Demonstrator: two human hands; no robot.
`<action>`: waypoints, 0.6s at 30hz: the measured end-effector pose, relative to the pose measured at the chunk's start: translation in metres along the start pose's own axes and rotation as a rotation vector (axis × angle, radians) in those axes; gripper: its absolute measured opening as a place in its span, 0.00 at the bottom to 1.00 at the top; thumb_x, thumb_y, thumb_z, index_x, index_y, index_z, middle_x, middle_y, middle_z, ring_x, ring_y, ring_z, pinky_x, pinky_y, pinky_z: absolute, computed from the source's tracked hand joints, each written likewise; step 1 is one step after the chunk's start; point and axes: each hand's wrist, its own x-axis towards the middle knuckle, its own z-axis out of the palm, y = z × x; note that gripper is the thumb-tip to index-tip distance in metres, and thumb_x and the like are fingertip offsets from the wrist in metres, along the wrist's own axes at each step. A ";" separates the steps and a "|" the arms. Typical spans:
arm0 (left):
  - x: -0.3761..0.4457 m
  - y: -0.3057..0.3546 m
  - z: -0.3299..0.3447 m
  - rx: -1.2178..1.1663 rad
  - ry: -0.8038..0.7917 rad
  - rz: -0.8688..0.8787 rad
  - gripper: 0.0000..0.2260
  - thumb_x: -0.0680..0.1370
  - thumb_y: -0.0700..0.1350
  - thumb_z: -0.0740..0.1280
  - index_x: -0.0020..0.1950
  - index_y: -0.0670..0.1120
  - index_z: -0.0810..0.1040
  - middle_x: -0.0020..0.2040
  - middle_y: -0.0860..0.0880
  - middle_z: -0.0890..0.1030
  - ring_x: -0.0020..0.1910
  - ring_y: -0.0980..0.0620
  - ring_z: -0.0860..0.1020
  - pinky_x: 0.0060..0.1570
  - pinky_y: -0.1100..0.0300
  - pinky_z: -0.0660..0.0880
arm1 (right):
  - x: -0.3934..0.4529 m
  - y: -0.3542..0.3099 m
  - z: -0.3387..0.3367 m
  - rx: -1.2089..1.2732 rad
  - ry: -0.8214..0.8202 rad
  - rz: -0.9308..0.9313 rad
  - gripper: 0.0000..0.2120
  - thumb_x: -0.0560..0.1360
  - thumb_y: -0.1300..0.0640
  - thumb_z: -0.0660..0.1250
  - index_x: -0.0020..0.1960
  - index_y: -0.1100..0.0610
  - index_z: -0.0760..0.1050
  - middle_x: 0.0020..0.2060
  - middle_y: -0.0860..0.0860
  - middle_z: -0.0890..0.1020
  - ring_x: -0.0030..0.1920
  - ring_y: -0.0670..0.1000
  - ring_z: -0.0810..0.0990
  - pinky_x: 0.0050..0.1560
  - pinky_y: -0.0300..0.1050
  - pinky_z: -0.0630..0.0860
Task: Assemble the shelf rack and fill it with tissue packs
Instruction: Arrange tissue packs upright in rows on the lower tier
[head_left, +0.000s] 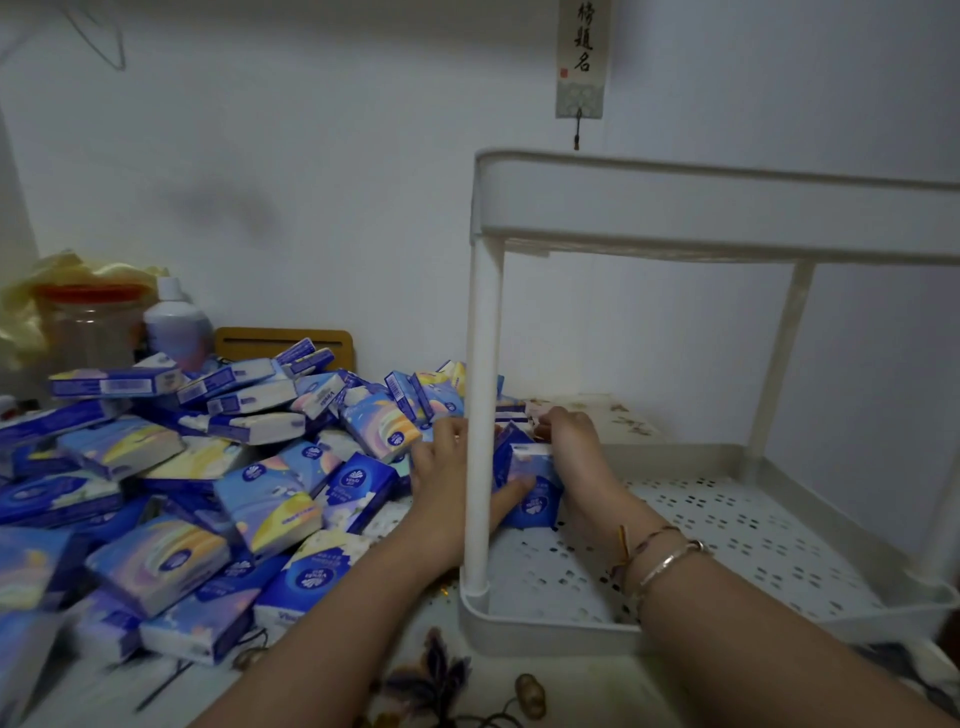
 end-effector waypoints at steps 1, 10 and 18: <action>0.001 0.000 -0.002 0.035 0.075 0.003 0.29 0.70 0.58 0.71 0.66 0.49 0.66 0.65 0.48 0.67 0.65 0.44 0.65 0.65 0.50 0.65 | 0.001 0.001 0.001 0.005 -0.015 0.007 0.18 0.76 0.56 0.56 0.61 0.66 0.69 0.47 0.62 0.79 0.41 0.58 0.80 0.36 0.44 0.75; -0.009 -0.004 -0.014 0.168 0.147 0.023 0.19 0.69 0.57 0.74 0.54 0.51 0.74 0.51 0.52 0.78 0.57 0.48 0.73 0.56 0.50 0.72 | -0.006 0.004 0.003 0.068 -0.107 0.090 0.16 0.76 0.54 0.59 0.58 0.63 0.75 0.49 0.62 0.81 0.43 0.59 0.80 0.50 0.52 0.78; -0.013 0.002 -0.021 0.156 0.088 -0.007 0.22 0.69 0.58 0.73 0.58 0.53 0.71 0.56 0.53 0.75 0.59 0.47 0.66 0.55 0.53 0.65 | 0.001 0.001 -0.026 -0.241 -0.076 0.024 0.09 0.79 0.62 0.57 0.40 0.56 0.69 0.37 0.52 0.73 0.35 0.49 0.72 0.41 0.46 0.72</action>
